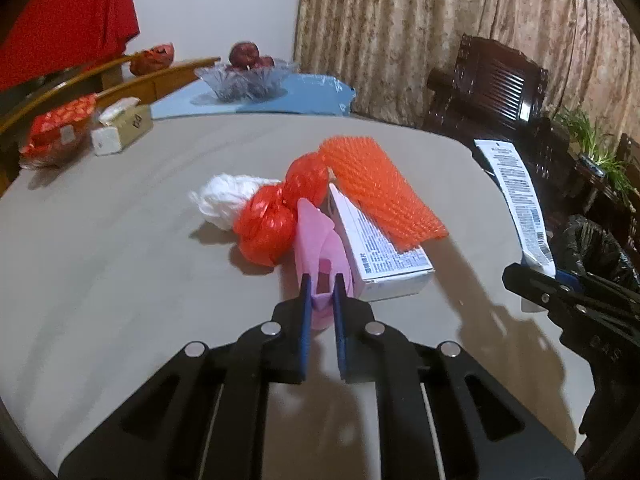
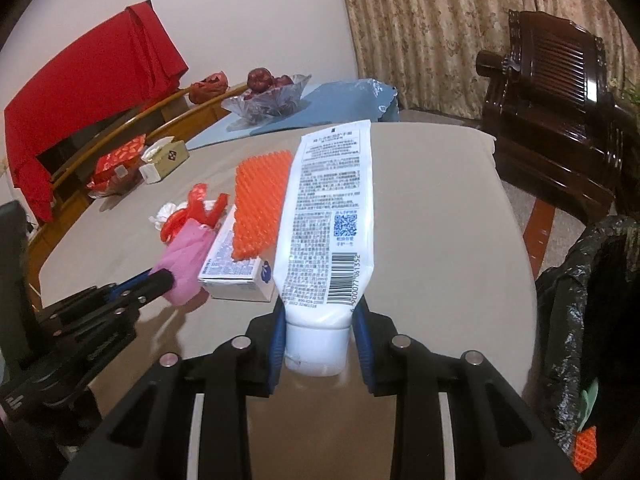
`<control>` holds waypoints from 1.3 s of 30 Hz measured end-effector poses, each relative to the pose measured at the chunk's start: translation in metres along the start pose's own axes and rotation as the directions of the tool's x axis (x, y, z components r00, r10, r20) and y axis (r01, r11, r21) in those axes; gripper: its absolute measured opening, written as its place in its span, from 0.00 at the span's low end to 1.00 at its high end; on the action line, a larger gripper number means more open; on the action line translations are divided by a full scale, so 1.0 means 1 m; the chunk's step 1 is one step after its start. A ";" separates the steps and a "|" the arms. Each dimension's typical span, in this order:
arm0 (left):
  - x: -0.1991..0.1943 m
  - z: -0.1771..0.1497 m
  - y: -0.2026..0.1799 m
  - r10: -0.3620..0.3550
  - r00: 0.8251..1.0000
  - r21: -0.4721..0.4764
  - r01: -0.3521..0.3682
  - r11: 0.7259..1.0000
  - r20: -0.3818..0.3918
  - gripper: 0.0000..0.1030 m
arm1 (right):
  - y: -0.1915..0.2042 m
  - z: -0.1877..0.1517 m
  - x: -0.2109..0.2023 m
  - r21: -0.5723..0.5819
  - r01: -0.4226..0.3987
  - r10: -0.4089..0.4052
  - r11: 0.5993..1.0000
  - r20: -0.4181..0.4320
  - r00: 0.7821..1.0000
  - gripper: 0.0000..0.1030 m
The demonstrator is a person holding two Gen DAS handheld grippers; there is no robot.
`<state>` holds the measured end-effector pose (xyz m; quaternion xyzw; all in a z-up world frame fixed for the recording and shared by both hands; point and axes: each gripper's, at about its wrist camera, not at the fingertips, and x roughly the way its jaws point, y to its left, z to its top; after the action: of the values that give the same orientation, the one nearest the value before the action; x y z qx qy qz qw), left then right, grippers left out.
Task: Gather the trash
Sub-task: 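Grasp the white toothpaste tube with the right gripper while the left gripper grasps the pink cloth, then carry the tube and pink cloth over the bin and open both grippers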
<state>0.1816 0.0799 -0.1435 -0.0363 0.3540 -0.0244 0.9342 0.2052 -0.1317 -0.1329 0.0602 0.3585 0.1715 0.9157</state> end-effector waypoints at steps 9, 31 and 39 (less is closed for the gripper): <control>-0.057 0.000 -0.007 -0.022 0.997 0.002 0.022 1.000 0.074 0.09 | 0.010 0.001 -0.031 -0.021 -0.025 0.025 0.999 0.039 0.999 0.30; -0.111 0.004 -0.106 -0.200 0.970 0.134 0.182 0.974 0.136 0.09 | -0.029 -0.009 -0.135 0.034 0.056 -0.060 0.998 0.156 0.986 0.30; -0.113 0.004 -0.161 -0.295 0.946 0.203 0.266 0.942 0.131 0.09 | -0.077 -0.024 -0.176 0.112 0.146 -0.165 0.983 0.183 0.969 0.30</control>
<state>0.0962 -0.0717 -0.0527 -0.0023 0.2653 -0.1870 0.9459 0.0896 -0.2665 -0.0566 0.0928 0.2802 0.0748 0.9525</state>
